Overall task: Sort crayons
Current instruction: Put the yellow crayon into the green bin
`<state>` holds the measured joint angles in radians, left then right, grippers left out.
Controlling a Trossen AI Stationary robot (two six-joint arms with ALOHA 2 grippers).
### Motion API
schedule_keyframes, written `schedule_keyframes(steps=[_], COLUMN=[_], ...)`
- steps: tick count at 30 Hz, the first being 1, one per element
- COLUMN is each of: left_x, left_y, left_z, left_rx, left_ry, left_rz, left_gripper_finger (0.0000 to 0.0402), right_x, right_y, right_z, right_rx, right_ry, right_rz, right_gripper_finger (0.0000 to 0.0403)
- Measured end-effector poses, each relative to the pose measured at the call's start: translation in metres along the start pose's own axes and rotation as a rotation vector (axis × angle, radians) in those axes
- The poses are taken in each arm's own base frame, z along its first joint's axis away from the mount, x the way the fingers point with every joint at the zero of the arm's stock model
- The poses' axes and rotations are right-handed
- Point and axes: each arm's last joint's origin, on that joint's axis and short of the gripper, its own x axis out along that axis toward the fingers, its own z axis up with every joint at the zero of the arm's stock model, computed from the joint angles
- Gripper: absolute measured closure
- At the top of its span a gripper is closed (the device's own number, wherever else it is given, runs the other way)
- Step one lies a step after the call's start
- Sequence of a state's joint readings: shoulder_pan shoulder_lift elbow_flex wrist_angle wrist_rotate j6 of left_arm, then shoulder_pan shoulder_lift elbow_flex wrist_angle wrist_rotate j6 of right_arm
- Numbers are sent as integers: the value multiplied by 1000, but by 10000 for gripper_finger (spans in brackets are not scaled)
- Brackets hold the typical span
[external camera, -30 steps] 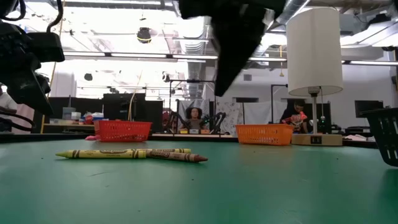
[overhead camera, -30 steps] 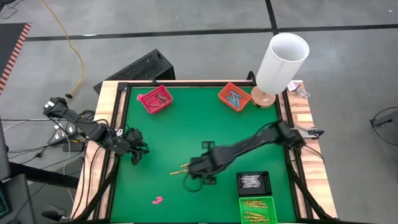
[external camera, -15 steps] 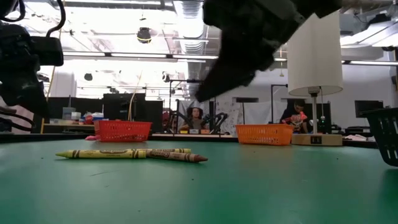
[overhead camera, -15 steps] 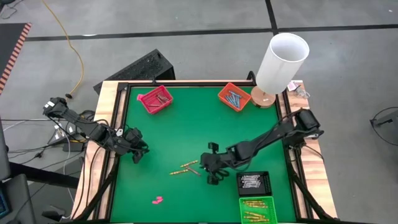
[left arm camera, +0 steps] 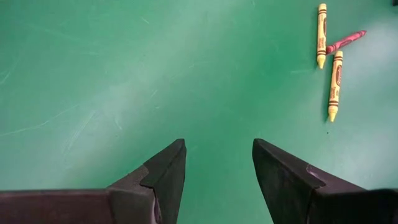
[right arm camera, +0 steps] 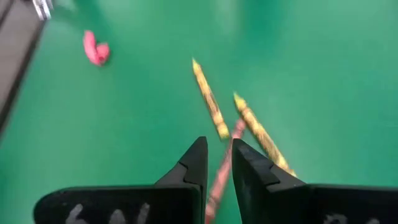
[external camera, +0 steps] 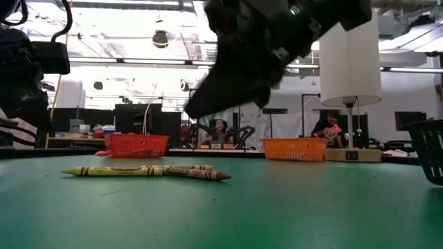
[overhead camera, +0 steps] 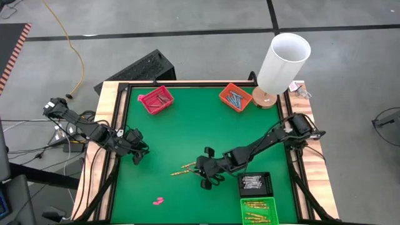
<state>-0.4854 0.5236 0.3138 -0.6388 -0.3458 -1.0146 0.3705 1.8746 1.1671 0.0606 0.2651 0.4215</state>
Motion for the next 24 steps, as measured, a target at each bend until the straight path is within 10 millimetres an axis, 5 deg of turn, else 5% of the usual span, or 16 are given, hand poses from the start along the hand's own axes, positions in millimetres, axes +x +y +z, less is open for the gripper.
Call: schedule_keyframes(steps=[15, 24], left_x=[0, 0], left_y=[0, 1], left_z=[0, -1], left_rx=[26, 27], left_ry=[0, 5], left_rz=[2, 5], left_gripper_finger=[226, 226], right_x=[35, 55], right_y=[14, 16], right_z=[-12, -22], right_rx=[16, 8], right_ry=[23, 72], right_rz=[-43, -90], right_gripper_finger=[216, 219])
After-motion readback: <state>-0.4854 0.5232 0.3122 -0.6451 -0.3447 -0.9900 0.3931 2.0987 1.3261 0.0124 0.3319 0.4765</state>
